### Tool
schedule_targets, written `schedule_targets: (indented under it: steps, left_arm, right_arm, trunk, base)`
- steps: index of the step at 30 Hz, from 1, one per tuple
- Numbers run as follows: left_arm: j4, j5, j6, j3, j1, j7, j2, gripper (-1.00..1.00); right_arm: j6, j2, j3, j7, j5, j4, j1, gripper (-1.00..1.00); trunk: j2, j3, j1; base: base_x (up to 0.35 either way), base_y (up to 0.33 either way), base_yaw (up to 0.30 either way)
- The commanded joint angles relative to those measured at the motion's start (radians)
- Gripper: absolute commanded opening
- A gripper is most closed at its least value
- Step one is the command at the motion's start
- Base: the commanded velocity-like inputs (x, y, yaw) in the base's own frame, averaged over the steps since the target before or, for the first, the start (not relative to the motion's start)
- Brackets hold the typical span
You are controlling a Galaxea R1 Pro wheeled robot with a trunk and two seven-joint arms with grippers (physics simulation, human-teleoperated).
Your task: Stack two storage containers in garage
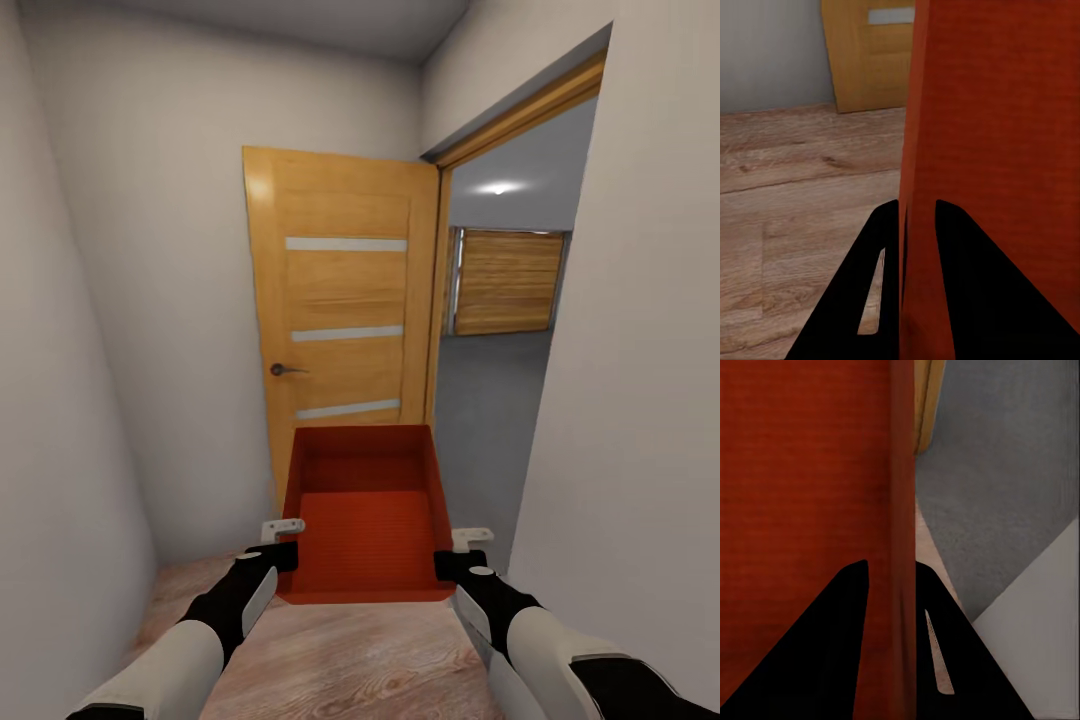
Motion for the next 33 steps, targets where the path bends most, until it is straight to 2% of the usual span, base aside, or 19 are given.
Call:
schedule_targets:
  steps: [1, 19, 33]
  left_arm:
    - [-0.004, -0.012, 0.008, 0.011, 0.0, 0.028, 0.008, -1.0]
    - [-0.004, -0.012, 0.008, 0.012, 0.0, 0.028, 0.008, -1.0]
    - [-0.003, -0.012, 0.009, 0.013, 0.0, 0.028, 0.008, -1.0]
  right_arm:
    - [-0.003, -0.015, -0.024, -0.005, 0.006, 0.001, 0.0, -1.0]
    - [-0.002, -0.016, -0.024, -0.005, 0.006, 0.001, 0.0, -1.0]
    - [-0.006, -0.017, -0.024, -0.005, 0.006, 0.001, 0.0, -1.0]
  trunk:
    - [-0.001, 0.0, 0.0]
    - [-0.001, 0.0, 0.0]
    - [-0.001, 0.0, 0.0]
  base:
    - [0.0, 0.0, -0.249]
    - [0.01, 0.0, -0.243]
    - [0.272, 0.147, -0.016]
